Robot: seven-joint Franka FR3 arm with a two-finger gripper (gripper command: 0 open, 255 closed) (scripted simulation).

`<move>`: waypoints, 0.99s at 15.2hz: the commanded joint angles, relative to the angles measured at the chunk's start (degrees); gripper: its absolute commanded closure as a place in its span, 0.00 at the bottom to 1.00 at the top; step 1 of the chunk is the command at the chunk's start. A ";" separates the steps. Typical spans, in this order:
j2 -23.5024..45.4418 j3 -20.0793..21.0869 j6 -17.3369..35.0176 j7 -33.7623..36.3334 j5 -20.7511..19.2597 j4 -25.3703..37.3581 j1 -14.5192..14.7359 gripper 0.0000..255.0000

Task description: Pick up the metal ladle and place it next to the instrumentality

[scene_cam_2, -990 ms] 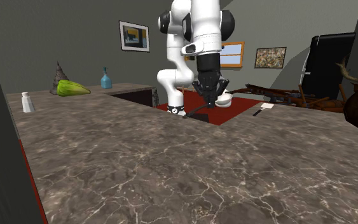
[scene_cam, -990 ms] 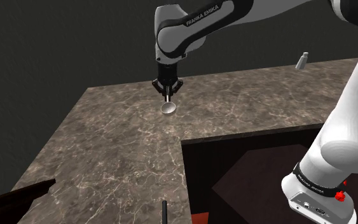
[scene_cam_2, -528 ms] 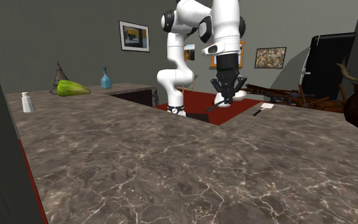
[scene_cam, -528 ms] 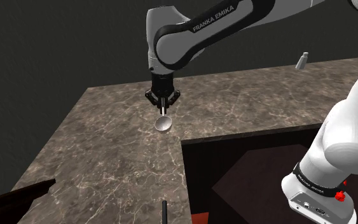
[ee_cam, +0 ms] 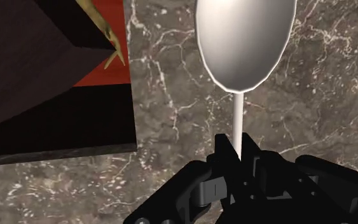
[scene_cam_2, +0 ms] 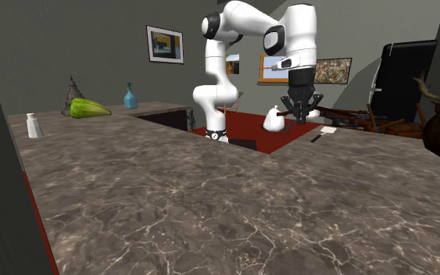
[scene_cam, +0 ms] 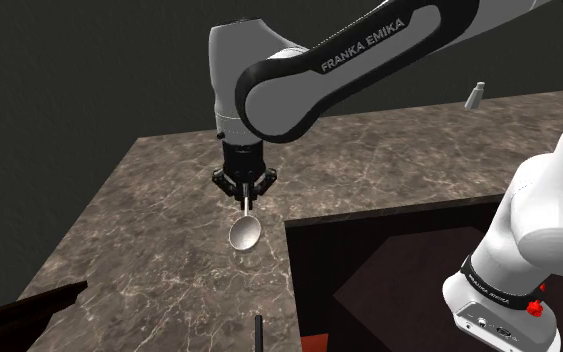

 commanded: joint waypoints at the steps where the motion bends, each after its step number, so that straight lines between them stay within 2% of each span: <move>1: -0.36 1.45 0.16 2.80 -0.04 -0.26 1.24 1.00; 9: 1.10 7.83 0.55 15.24 -1.95 1.40 6.30 1.00; 15: 3.13 8.09 5.12 15.98 -3.11 -1.41 6.40 1.00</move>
